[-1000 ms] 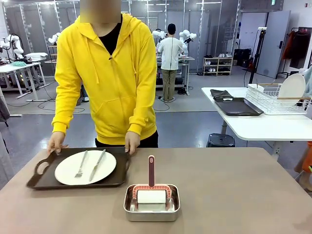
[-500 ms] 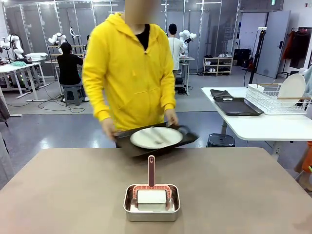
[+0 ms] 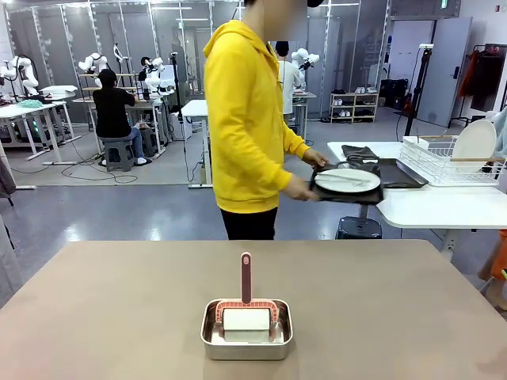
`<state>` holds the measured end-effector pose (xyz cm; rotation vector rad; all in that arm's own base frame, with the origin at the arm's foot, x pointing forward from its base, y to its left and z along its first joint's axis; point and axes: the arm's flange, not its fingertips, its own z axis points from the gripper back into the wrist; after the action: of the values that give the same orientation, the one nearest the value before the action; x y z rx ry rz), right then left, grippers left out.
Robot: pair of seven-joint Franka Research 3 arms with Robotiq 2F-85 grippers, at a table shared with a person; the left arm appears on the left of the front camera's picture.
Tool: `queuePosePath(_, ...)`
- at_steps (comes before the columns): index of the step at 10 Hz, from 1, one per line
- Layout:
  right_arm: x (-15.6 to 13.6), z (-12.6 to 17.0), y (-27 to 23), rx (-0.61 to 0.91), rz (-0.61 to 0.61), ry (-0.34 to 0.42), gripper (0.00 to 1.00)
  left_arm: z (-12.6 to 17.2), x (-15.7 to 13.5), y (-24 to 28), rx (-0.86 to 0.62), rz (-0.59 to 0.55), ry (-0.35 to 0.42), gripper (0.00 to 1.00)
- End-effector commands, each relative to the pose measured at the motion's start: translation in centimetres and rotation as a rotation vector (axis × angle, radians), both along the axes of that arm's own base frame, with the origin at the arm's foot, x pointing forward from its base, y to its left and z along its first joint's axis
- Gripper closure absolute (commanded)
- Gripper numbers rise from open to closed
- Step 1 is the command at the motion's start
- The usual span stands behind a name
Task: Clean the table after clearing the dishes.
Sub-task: When the right (or left) Handle tray is removed, use the right hand (or left hand) to clean the right (or left) side of the table with the Lint Roller.
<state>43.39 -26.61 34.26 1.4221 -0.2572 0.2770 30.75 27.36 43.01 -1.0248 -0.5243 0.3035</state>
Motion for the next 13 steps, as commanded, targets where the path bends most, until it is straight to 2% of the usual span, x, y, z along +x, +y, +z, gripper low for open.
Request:
queuePosePath(1, 0.0, 0.1, 0.1, -0.001, 0.001, -0.002, 0.00, 0.3, -0.3, 0.1, -0.008, -0.006, -0.008, 0.00)
queuePosePath(10, 0.0, 0.1, 0.1, -0.001, 0.001, -0.002, 0.00, 0.0, 0.0, 0.0, 0.000, 0.000, 0.000, 0.00)
queuePosePath(11, 0.0, 0.1, 0.1, -0.001, 0.001, -0.002, 0.00, 1.3, 0.4, -3.1, 0.036, -0.067, -0.028, 0.00)
queuePosePath(13, 0.0, 0.1, 0.1, -0.001, 0.001, -0.002, 0.00, 2.9, 1.8, -8.5, 0.110, -0.121, -0.024, 0.00)
